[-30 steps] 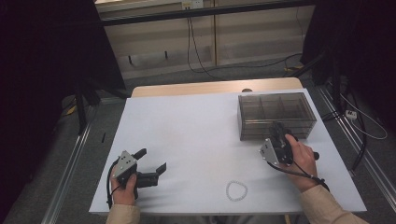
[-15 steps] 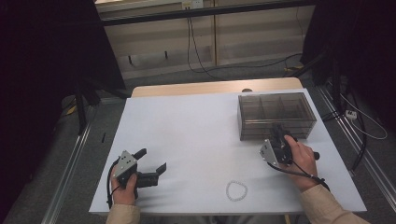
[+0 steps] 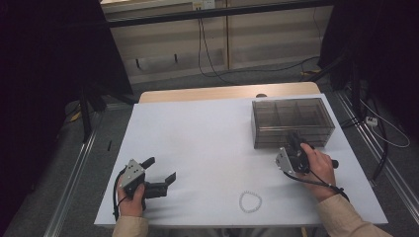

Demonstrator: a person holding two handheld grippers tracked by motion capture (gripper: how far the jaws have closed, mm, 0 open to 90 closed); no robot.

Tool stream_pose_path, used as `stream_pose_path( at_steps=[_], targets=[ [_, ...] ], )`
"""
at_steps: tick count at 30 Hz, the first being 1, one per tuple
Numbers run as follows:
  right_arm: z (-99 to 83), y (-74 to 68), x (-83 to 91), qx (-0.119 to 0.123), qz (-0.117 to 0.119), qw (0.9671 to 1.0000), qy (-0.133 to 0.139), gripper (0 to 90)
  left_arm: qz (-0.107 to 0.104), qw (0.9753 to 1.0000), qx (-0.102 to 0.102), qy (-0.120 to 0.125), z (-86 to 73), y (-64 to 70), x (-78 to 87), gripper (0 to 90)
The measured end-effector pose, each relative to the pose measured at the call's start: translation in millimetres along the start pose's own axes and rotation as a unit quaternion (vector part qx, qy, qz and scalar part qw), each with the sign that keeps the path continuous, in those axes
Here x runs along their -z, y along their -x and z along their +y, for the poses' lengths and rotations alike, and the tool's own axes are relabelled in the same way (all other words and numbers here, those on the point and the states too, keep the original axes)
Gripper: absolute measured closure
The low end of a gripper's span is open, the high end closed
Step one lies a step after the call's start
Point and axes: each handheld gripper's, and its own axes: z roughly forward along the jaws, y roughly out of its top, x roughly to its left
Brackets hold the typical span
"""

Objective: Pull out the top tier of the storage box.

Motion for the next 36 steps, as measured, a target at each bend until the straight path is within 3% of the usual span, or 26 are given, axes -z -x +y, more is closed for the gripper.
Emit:
stream_pose_path(
  at_steps=[22, 36],
  targets=[
    [-3.7, -5.1, 4.5, 0.012, -0.019, 0.9997, 0.009, 80.7, 0.000, 1.0000, -0.001, 0.001, 0.2, -0.2, 0.3, 2.6],
    [-5.1, -10.6, 18.8, -0.004, -0.020, 0.9996, 0.017, 80.6, 0.002, 1.0000, 0.001, 0.001, 0.3, -0.2, 0.7, 2.6]
  ],
)
